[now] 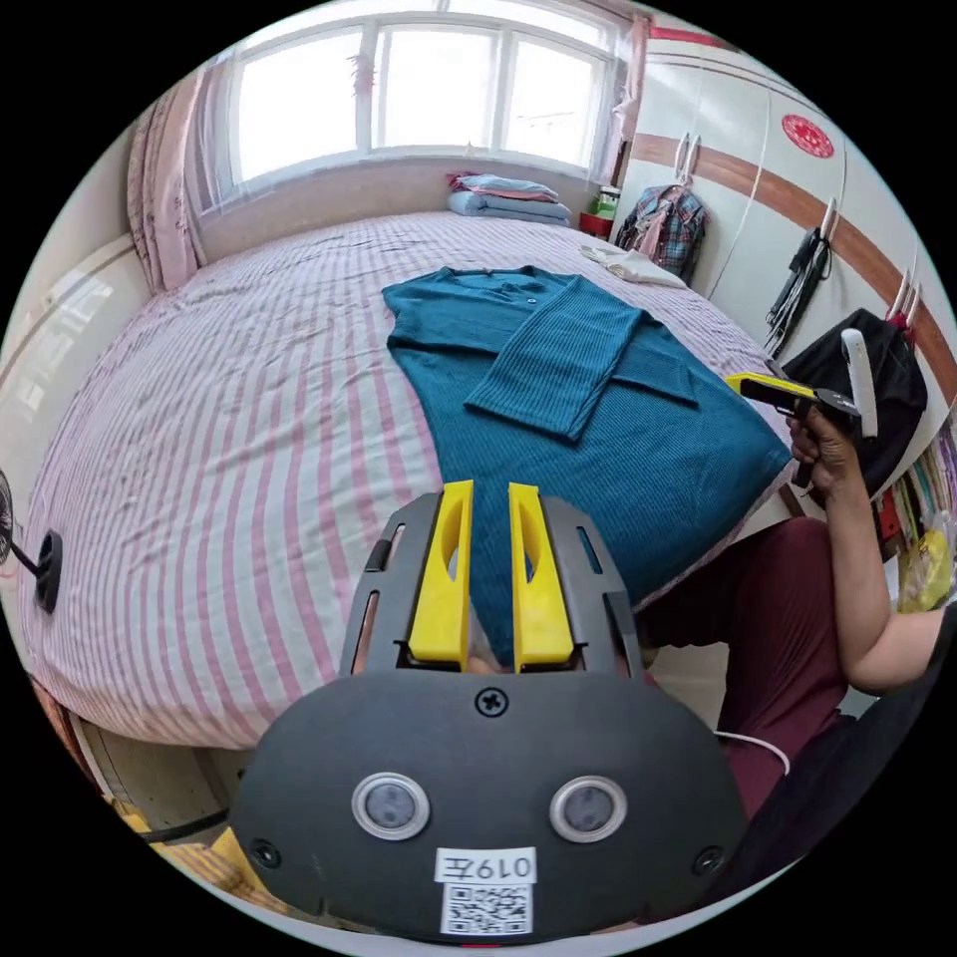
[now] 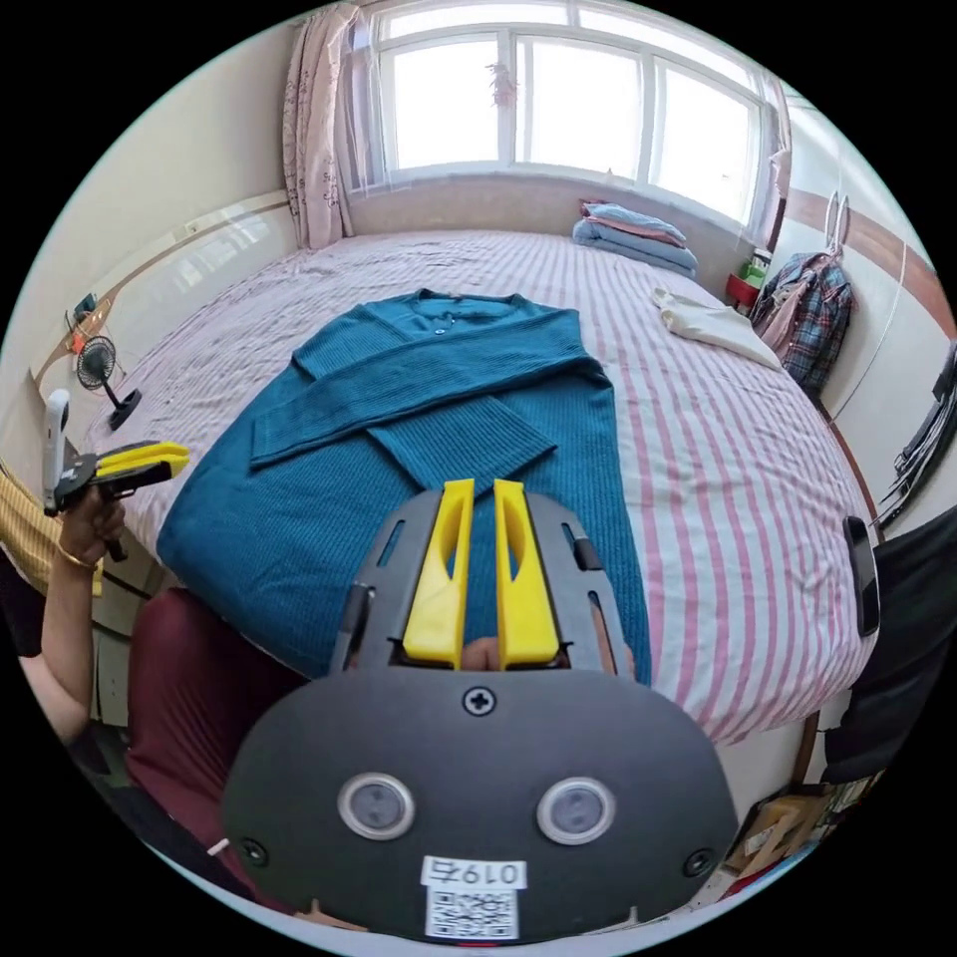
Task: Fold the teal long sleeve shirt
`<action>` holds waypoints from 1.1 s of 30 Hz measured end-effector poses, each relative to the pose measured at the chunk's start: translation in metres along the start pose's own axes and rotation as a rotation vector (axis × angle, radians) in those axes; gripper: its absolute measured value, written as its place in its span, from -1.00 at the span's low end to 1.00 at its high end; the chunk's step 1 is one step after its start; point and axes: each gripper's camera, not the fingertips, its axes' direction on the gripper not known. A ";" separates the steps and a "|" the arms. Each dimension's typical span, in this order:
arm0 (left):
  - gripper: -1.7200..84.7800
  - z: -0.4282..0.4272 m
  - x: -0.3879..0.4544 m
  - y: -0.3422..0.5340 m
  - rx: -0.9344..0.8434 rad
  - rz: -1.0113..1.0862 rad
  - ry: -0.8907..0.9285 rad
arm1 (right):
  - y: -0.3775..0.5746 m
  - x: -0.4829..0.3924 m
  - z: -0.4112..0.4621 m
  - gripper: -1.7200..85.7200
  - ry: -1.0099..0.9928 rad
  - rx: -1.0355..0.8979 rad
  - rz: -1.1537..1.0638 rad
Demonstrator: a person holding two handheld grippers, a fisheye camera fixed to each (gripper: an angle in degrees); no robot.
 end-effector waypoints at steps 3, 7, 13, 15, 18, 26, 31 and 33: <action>-0.82 -0.013 -0.035 0.043 -0.021 -0.095 0.101 | 0.043 0.041 -0.034 -0.83 -0.024 0.020 0.028; -0.80 -0.019 -0.060 0.088 -0.043 -0.098 0.120 | 0.111 0.112 -0.050 -0.83 -0.185 0.006 0.110; -0.77 -0.014 -0.089 0.120 -0.023 -0.121 0.189 | 0.216 0.169 -0.044 -0.81 -0.263 0.032 0.204; -0.77 -0.014 -0.098 0.127 -0.015 -0.136 0.212 | 0.237 0.176 -0.046 -0.80 -0.244 0.052 0.202; -0.77 -0.013 -0.109 0.138 -0.004 -0.144 0.263 | 0.258 0.175 -0.047 -0.79 -0.155 0.058 0.156; -0.79 -0.015 -0.150 0.179 0.085 -0.251 0.361 | 0.303 0.207 -0.047 -0.78 -0.129 0.117 0.204; -0.80 -0.007 -0.168 0.201 0.083 -0.292 0.411 | 0.349 0.247 -0.033 -0.78 -0.332 0.142 0.347; -0.80 -0.006 -0.175 0.207 0.096 -0.309 0.442 | 0.362 0.253 -0.029 -0.79 -0.375 0.152 0.378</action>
